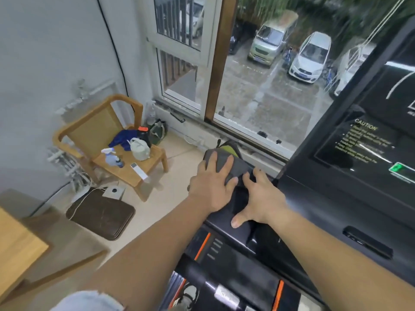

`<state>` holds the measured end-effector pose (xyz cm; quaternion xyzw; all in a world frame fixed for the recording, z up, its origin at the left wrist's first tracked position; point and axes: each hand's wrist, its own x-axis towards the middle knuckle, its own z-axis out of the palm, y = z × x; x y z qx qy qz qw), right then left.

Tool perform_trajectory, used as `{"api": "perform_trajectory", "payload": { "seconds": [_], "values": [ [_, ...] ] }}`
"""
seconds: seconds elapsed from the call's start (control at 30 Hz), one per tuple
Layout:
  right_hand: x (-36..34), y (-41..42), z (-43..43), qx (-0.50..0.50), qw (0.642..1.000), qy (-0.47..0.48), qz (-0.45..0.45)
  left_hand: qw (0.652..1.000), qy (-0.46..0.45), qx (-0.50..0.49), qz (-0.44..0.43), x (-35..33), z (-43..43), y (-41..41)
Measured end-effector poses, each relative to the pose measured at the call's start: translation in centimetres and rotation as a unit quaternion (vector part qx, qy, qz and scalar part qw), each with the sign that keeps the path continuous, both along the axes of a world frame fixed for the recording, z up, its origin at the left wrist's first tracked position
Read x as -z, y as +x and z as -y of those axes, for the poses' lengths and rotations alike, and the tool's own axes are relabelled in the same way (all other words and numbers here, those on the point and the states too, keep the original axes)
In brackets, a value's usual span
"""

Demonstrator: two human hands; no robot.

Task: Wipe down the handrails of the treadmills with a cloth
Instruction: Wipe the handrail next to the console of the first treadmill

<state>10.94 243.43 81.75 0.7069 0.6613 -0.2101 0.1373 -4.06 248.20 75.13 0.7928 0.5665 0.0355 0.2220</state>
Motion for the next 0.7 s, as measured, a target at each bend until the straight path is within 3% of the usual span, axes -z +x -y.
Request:
{"api": "perform_trajectory", "payload": {
  "seconds": [0.23,0.33,0.5,0.6,0.7],
  "values": [
    [0.7,0.5,0.1,0.020,0.999,-0.003,-0.024,0.997,0.068,0.042,0.015,0.4,7.9,-6.7],
    [0.7,0.4,-0.1,0.013,1.000,-0.007,-0.016,0.995,0.068,0.056,-0.052,0.6,5.4,-5.2],
    [0.8,0.3,-0.3,0.009,1.000,-0.006,-0.007,1.000,0.015,0.007,0.001,-0.3,-1.2,-0.4],
    [0.5,0.3,-0.1,0.009,1.000,-0.015,-0.009,1.000,0.014,0.002,0.018,-0.4,0.0,-1.0],
    [0.6,0.2,0.0,0.011,1.000,-0.014,-0.008,0.997,0.069,0.018,0.007,0.8,5.6,-5.0]
  ]
}}
